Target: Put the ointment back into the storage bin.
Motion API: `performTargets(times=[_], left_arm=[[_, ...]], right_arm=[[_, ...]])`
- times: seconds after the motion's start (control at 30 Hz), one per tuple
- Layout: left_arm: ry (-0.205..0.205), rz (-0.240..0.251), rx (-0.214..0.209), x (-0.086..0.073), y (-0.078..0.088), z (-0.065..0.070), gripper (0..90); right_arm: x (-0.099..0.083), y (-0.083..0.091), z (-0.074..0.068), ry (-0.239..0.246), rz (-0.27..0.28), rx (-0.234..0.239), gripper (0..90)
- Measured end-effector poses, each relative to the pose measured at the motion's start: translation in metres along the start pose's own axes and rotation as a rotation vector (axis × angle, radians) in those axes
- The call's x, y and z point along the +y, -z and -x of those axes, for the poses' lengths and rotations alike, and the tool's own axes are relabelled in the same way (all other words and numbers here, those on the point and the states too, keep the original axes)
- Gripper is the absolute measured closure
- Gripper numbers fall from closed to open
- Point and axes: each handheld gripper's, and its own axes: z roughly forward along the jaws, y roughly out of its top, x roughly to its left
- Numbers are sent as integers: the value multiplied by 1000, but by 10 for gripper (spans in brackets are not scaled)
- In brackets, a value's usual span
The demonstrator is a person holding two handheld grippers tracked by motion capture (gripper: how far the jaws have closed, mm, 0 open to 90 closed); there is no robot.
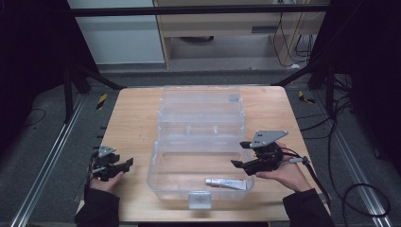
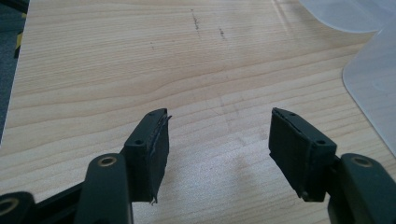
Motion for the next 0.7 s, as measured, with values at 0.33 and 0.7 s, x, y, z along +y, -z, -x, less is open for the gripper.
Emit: performTargets(times=[0.33,0.7], left_arm=[[2,14,5,0,2,0,369],[7,37,25,-1,3,0,325]], right_arm=[[-36,25,17,-163,143,-166,177],[-78,32,43,-331,180,-360,139]])
